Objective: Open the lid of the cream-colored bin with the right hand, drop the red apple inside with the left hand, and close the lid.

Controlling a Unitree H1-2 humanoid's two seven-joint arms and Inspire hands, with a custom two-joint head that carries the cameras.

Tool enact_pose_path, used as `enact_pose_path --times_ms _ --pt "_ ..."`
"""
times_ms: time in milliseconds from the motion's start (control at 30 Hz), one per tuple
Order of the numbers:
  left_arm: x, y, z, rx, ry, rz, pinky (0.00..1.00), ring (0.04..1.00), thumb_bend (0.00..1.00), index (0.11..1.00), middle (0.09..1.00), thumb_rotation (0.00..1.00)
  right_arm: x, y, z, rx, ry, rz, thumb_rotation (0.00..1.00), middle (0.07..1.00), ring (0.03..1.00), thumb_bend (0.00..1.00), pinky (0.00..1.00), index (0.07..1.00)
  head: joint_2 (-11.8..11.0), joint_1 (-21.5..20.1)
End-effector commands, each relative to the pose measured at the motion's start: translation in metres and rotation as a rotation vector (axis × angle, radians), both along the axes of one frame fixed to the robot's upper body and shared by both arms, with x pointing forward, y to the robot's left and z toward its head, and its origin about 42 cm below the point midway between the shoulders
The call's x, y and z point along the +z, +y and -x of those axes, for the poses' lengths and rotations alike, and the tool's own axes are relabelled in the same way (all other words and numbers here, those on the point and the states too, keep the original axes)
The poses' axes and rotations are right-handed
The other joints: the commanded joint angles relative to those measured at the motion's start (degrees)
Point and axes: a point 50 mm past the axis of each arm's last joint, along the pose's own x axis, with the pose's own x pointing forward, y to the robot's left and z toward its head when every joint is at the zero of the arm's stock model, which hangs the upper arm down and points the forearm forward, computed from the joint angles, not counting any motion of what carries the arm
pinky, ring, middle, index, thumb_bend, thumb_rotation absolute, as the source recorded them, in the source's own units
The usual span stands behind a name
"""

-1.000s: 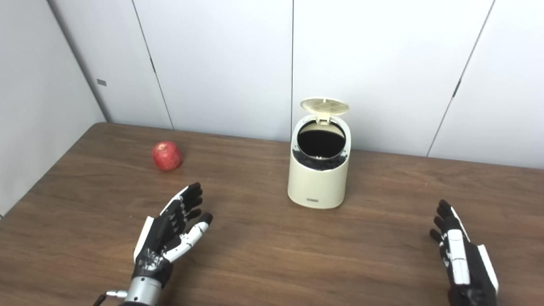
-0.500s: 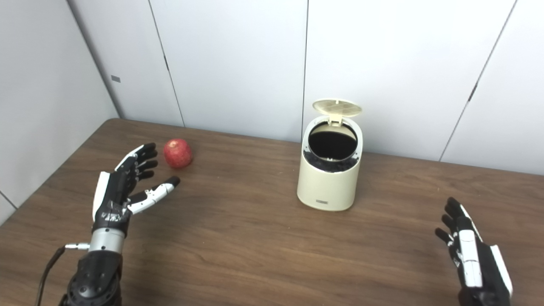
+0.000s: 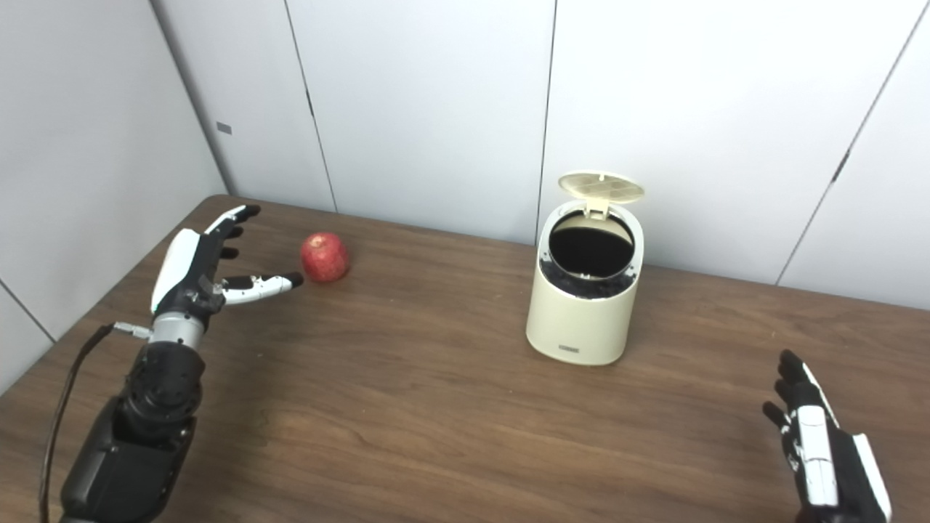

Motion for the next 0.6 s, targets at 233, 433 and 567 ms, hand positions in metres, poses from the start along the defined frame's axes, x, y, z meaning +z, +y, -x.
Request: enact_pose_path --times_ms 233,433,567 --pt "0.029 0.016 -0.046 -0.031 0.039 -0.167 0.88 0.985 0.96 0.951 0.992 0.16 0.011 -0.001 -0.007 0.006 -0.061 0.016 1.0 0.984 0.988 0.53 0.94 0.953 0.18 -0.25" --pt "0.035 0.022 -0.063 -0.036 0.095 -0.161 0.84 0.958 1.0 0.957 0.991 0.14 0.011 0.0 -0.006 0.004 -0.061 0.007 1.0 0.978 0.985 0.59 0.93 0.949 0.21 -0.63" --pt "0.037 0.026 -0.072 -0.034 0.127 -0.151 0.88 0.966 0.99 0.95 0.979 0.14 0.012 0.002 -0.005 0.003 -0.059 0.015 1.0 0.982 0.984 0.58 0.93 0.95 0.18 -0.88"
